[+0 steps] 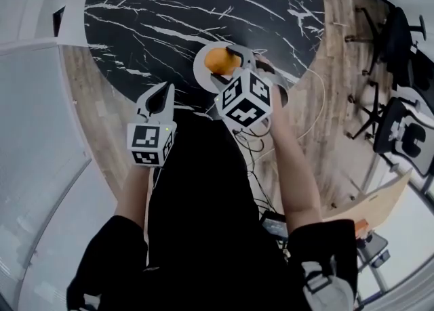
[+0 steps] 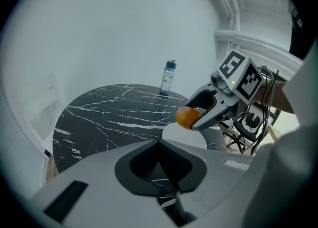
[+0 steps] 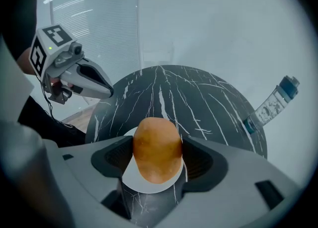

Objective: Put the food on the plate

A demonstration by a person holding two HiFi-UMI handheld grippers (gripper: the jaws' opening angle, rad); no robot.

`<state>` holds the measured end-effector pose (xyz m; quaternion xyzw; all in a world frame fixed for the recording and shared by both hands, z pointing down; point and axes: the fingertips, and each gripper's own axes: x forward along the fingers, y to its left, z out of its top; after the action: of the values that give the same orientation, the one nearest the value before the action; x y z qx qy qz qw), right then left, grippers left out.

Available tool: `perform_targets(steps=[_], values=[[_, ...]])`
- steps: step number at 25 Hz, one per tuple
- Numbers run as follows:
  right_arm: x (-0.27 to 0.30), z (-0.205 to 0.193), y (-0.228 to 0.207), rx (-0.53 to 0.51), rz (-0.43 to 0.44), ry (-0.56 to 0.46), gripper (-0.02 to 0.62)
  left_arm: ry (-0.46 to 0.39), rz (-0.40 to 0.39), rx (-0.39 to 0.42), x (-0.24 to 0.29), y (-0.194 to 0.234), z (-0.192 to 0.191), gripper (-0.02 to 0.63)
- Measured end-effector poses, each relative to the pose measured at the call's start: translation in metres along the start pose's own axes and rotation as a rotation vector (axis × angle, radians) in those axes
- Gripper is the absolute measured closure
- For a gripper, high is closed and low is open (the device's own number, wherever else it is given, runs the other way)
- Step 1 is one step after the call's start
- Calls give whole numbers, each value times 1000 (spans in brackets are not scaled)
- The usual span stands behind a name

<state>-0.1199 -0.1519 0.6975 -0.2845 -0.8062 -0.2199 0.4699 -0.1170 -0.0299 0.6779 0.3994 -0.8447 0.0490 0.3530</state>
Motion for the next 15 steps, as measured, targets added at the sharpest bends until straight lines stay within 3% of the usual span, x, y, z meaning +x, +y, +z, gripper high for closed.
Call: perform_targets(steps=[7,15], values=[[19,-13,7,155,37,53,291,19,3,3,-2,4,-5,606],[29,-25,15,208,34,66,291,47,-2,26,0,2,-6,606]])
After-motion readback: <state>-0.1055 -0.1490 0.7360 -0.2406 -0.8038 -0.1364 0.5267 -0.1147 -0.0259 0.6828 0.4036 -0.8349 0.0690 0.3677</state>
